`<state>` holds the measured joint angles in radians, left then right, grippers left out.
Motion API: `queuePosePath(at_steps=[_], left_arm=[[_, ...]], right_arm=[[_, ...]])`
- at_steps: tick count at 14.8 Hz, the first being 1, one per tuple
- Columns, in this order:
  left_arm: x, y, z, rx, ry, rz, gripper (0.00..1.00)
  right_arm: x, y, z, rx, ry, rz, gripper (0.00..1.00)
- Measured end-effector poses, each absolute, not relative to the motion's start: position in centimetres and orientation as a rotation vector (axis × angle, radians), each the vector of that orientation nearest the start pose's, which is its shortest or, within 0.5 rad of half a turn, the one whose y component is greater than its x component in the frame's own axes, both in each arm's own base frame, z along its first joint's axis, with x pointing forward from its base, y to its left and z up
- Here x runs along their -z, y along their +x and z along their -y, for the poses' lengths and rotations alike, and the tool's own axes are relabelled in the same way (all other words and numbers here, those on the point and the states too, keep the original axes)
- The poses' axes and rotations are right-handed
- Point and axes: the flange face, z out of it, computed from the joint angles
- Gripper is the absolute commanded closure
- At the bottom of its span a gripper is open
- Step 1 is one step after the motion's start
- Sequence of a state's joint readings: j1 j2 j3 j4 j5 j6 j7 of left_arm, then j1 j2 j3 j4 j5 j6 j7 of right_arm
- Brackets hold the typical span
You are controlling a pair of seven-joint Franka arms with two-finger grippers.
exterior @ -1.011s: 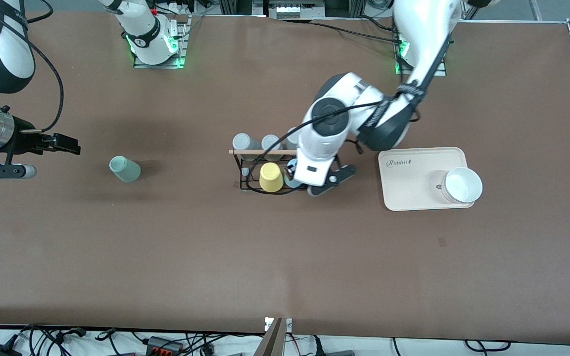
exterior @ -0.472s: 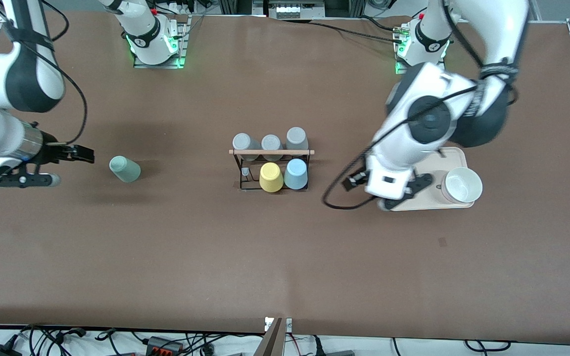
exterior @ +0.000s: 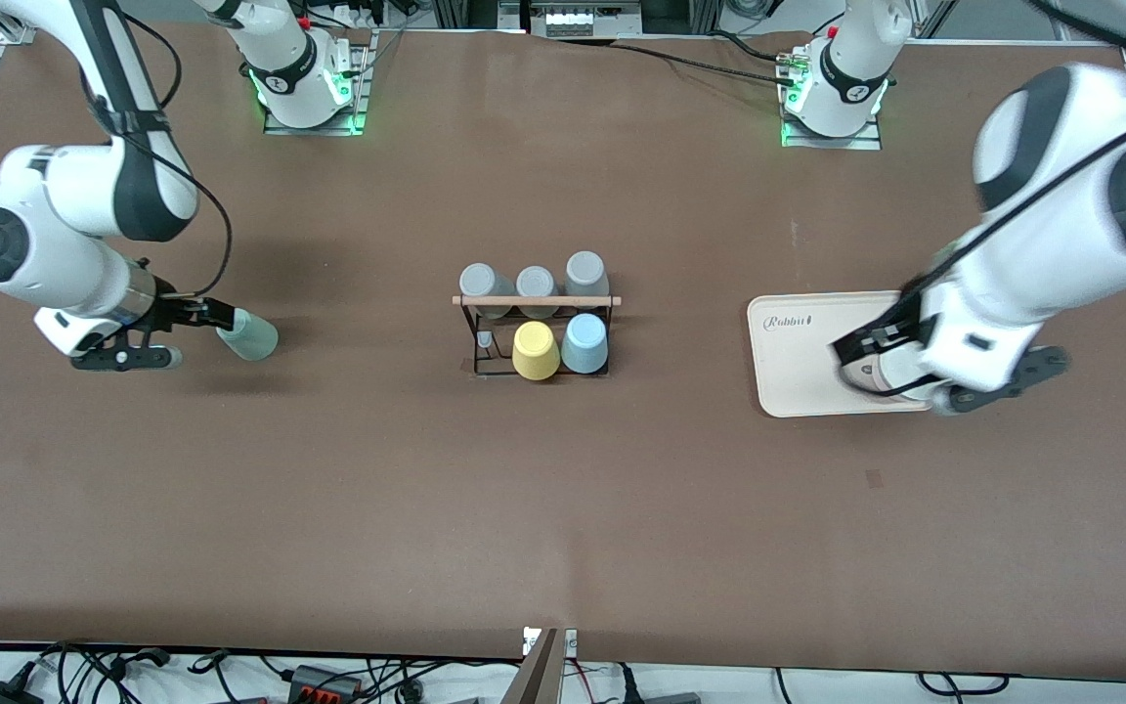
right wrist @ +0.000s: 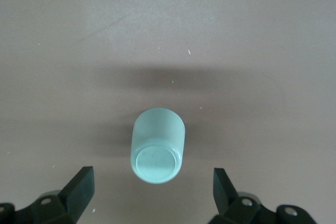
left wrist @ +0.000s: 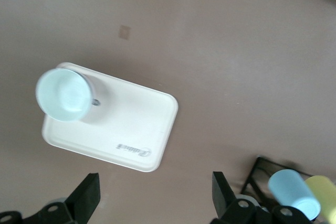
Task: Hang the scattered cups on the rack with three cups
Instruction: 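Grasp the teal cup with the right gripper and lift it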
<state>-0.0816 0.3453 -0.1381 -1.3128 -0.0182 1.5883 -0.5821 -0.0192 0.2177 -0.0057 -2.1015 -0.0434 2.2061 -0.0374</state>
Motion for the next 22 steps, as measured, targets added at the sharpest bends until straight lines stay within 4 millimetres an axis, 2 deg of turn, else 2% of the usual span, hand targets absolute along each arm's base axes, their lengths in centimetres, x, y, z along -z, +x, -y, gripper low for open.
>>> queuePosePath(at_steps=[4, 8, 11, 14, 17, 22], left_arm=[[-56.0, 62.7, 6.1, -0.128, -3.153, 0.378, 0.04], [-58.1, 59.7, 1.7, -0.098, -3.155, 0.176, 0.01], [-60.2, 56.3, -1.1, -0.069, -3.158, 0.075, 0.01], [-62.4, 53.0, -1.5, -0.024, -3.158, 0.041, 0.0], [-63.5, 50.9, -1.0, 0.003, -3.138, 0.019, 0.0], [-63.7, 50.5, -1.1, 0.013, -3.136, 0.02, 0.0]], right_arm=[[-27.0, 55.6, 1.5, -0.207, -3.163, 0.068, 0.0], [-24.6, 55.6, 1.5, -0.237, -3.16, 0.05, 0.0], [-23.8, 55.5, 0.9, -0.251, -3.162, 0.02, 0.0], [-23.3, 55.4, 0.7, -0.267, -3.161, 0.021, 0.0], [-22.6, 55.4, 0.7, -0.276, -3.16, 0.02, 0.0], [-22.0, 55.3, 1.0, -0.29, -3.16, 0.008, 0.0]])
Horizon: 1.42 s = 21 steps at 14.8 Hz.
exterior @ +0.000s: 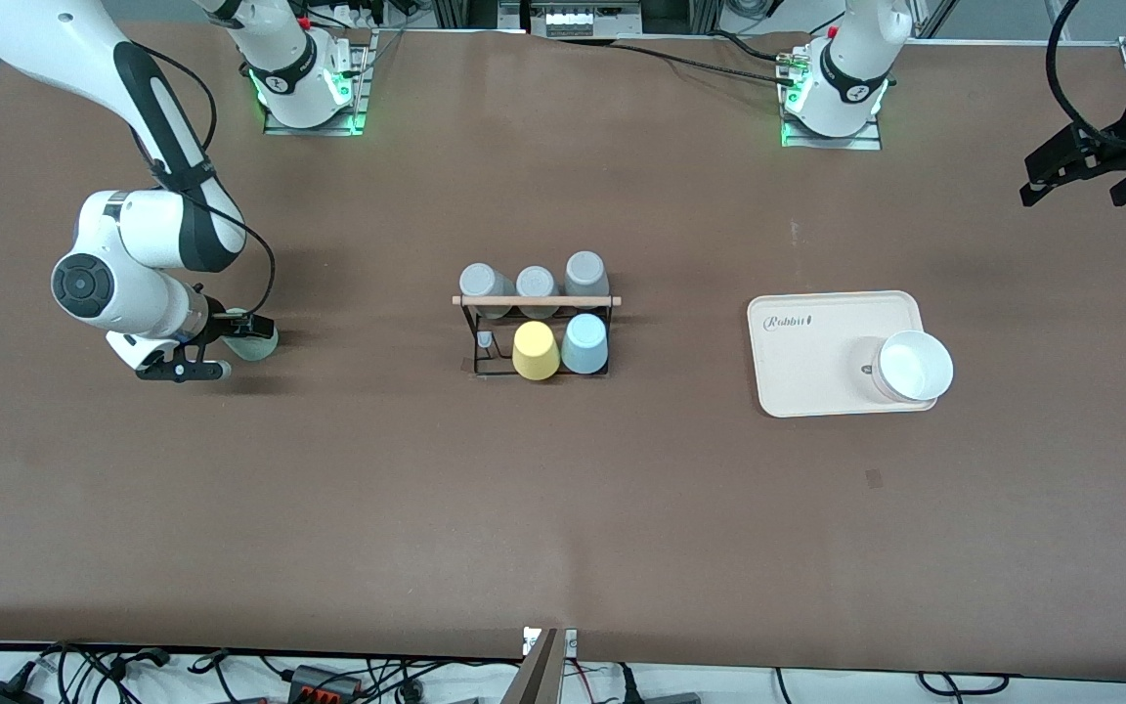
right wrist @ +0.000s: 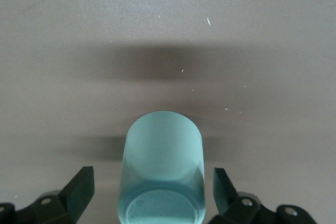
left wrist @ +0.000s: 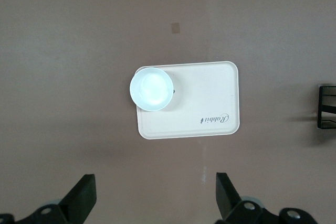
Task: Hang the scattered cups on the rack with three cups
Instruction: 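Grasp the teal cup with the right gripper and lift it, then carry the teal cup to the rack and hang it beside the yellow cup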
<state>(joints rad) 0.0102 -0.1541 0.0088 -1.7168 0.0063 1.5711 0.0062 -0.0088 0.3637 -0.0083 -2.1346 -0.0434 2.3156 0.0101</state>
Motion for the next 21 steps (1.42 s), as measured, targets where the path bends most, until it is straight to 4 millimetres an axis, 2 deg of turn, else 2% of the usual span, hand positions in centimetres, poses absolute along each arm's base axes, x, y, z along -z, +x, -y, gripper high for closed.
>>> queuePosePath(at_steps=[1, 3, 4, 6, 8, 10, 12, 14, 16, 17, 19, 21], left_arm=[[-63.7, 50.5, -1.1, 0.015, -3.136, 0.02, 0.0], [-63.9, 50.5, -1.1, 0.022, -3.136, 0.02, 0.0], [-64.1, 50.5, -1.1, 0.028, -3.136, 0.02, 0.0], [-64.6, 50.5, -1.0, 0.044, -3.136, 0.02, 0.0], [-64.6, 50.5, -1.0, 0.045, -3.136, 0.017, 0.0], [-64.4, 50.6, -0.9, 0.038, -3.136, 0.016, 0.0], [-64.2, 50.8, -0.8, 0.031, -3.136, 0.012, 0.0], [-64.2, 50.8, -0.1, 0.031, -3.135, -0.005, 0.0], [-64.2, 50.8, 0.5, 0.031, -3.134, -0.011, 0.0], [-64.1, 50.8, 0.6, 0.03, -3.134, -0.008, 0.0], [-64.1, 50.9, 0.6, 0.03, -3.134, -0.004, 0.0], [-64.0, 51.0, 0.7, 0.032, -3.134, -0.002, 0.0]], right_arm=[[-22.0, 55.3, 1.1, -0.291, -3.16, 0.007, 0.03], [-21.7, 55.2, 1.2, -0.299, -3.159, 0.005, 0.47], [-21.5, 55.2, 1.2, -0.303, -3.159, 0.003, 0.6], [-21.6, 55.2, 1.2, -0.3, -3.16, 0.003, 0.72], [-22.6, 55.7, 1.1, -0.289, -3.161, 0.007, 0.72], [-25.3, 56.9, 0.4, -0.315, -3.161, 0.024, 0.72], [-29.7, 58.7, -1.5, -0.352, -3.162, 0.069, 0.72], [-34.6, 60.6, -5.2, -0.336, -3.168, 0.158, 0.72], [-38.7, 61.6, -10.6, -0.304, -3.171, 0.273, 0.72], [-40.0, 61.8, -13.6, -0.283, -3.172, 0.294, 0.72], [-41.1, 61.5, -19.4, -0.25, -3.171, 0.217, 0.72], [-40.6, 60.9, -24.1, -0.244, -3.171, 0.111, 0.72]])
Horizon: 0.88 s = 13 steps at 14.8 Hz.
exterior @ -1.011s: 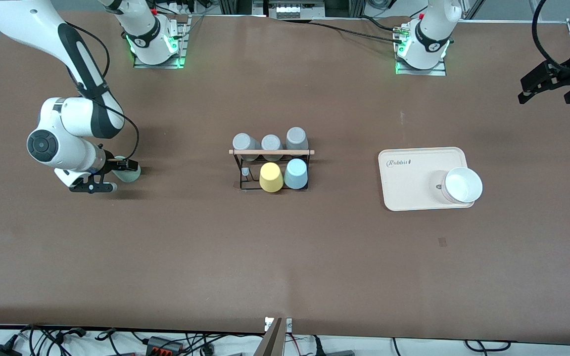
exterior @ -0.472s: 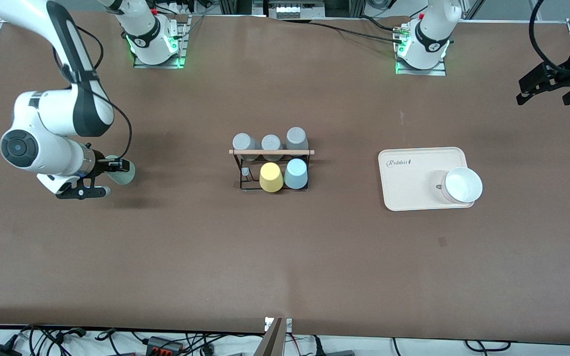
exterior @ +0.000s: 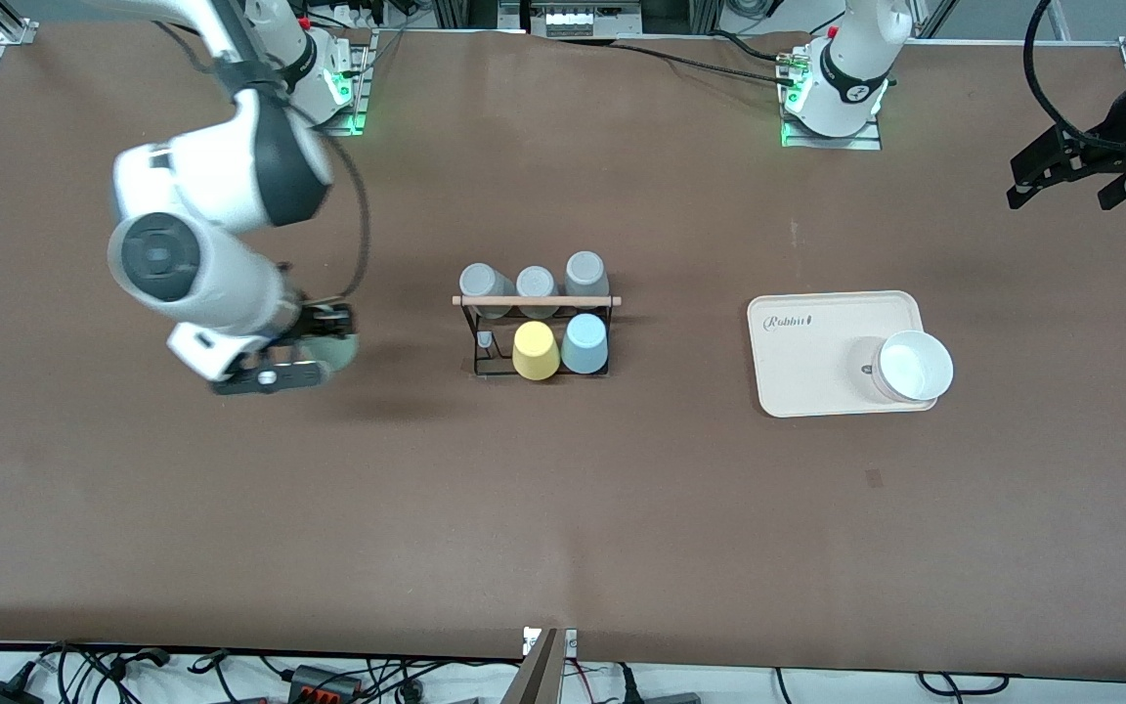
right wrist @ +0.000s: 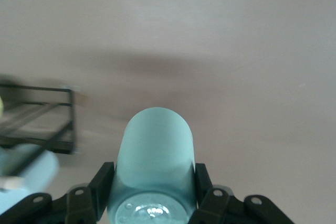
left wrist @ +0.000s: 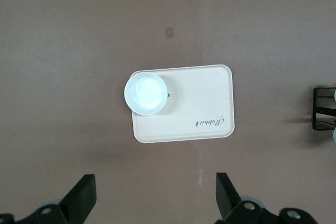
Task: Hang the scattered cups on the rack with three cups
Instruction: 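Carry the teal cup to the rack and hang it beside the yellow cup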
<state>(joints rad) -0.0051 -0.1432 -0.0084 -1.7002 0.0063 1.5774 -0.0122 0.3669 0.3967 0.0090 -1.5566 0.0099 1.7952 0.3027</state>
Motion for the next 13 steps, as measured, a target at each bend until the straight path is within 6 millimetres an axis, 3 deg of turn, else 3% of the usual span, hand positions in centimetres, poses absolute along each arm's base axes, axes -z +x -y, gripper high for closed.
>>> queuePosePath(at_steps=[2, 5, 9, 13], left_arm=[[-63.9, 51.0, 0.7, 0.032, -3.134, 0.0, 0.0], [-63.8, 51.1, 0.7, 0.031, -3.134, 0.001, 0.0], [-63.9, 51.1, 0.7, 0.031, -3.134, 0.002, 0.0], [-63.9, 51.1, 0.7, 0.032, -3.134, 0.004, 0.0]], right_arm=[[-40.4, 60.7, -27.9, -0.223, -3.174, 0.0, 0.72], [-40.7, 60.8, -32.0, -0.208, -3.123, -0.135, 0.72], [-40.8, 61.6, -34.7, -0.189, -3.08, -0.233, 0.72], [-39.5, 60.1, -38.0, -0.214, -3.09, -0.261, 0.72]])
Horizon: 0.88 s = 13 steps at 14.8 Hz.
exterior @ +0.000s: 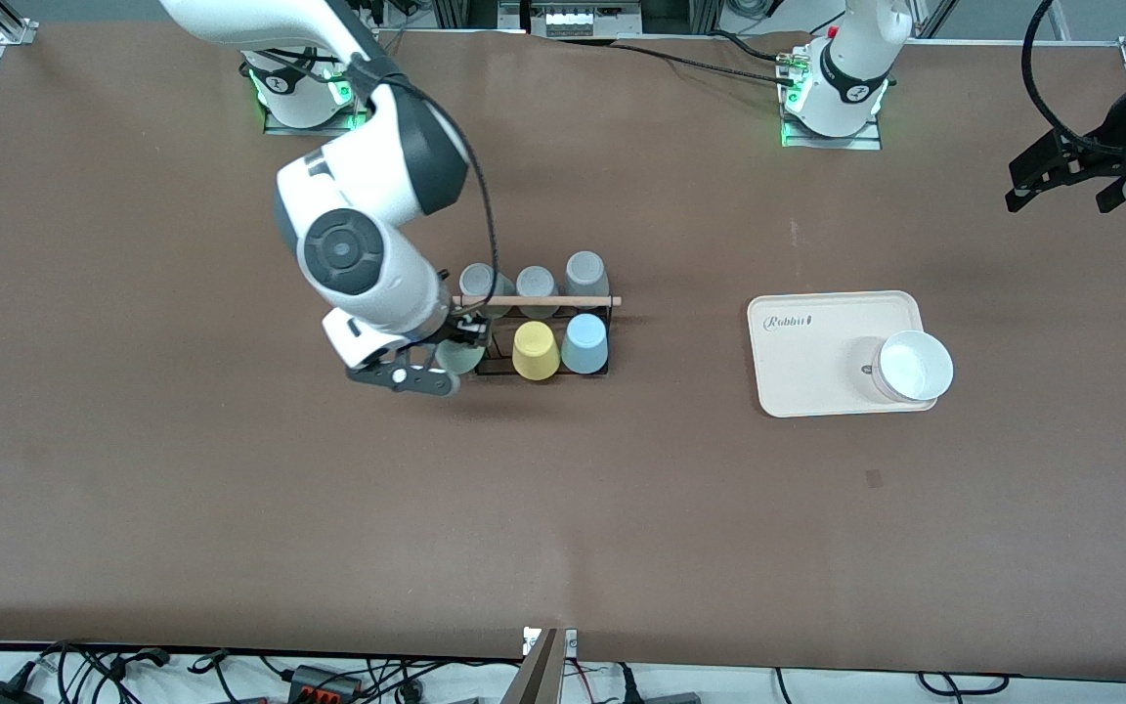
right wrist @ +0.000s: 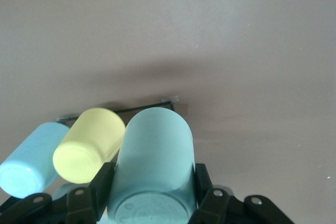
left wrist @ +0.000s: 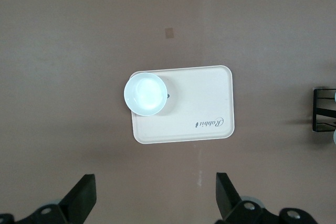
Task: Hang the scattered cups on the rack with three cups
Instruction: 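Carry the teal cup to the rack and hang it beside the yellow cup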
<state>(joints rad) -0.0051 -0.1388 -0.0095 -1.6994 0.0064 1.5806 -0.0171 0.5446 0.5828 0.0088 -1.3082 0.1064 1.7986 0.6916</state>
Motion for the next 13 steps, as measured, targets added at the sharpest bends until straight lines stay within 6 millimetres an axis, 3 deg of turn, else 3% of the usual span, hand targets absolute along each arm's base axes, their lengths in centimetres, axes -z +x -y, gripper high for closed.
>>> queuePosePath(at_steps=[3, 13], left_arm=[[-63.9, 51.1, 0.7, 0.032, -3.134, 0.005, 0.0], [-63.9, 51.1, 0.8, 0.034, -3.134, 0.007, 0.0]], right_arm=[[-38.4, 59.5, -39.2, -0.226, -3.098, -0.247, 0.72], [-34.7, 59.7, -40.0, -0.256, -3.112, -0.241, 0.72]])
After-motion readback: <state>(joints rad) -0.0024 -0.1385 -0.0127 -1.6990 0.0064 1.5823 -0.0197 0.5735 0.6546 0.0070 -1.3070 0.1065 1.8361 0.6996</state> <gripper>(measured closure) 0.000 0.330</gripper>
